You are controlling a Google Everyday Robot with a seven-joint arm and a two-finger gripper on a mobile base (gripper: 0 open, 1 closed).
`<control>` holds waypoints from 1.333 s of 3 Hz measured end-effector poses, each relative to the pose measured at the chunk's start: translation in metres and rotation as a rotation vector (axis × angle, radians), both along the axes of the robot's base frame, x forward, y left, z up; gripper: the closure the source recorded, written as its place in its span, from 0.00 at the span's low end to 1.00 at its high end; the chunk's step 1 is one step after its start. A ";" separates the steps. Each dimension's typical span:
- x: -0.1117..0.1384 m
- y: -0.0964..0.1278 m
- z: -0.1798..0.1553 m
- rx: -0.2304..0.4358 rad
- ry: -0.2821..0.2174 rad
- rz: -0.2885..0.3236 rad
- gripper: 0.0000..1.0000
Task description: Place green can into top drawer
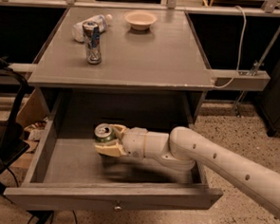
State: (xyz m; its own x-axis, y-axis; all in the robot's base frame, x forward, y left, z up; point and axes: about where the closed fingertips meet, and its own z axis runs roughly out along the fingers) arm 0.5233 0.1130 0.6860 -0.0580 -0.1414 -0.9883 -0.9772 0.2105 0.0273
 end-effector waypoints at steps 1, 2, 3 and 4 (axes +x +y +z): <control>0.000 0.000 0.000 0.000 0.000 0.000 0.15; 0.000 0.000 0.000 0.000 0.000 0.000 0.00; 0.000 0.000 0.000 0.000 0.000 0.000 0.00; -0.020 -0.014 0.077 -0.011 -0.122 0.043 0.00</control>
Offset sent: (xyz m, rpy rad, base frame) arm 0.0000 0.0000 0.0000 0.0000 0.0000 0.0000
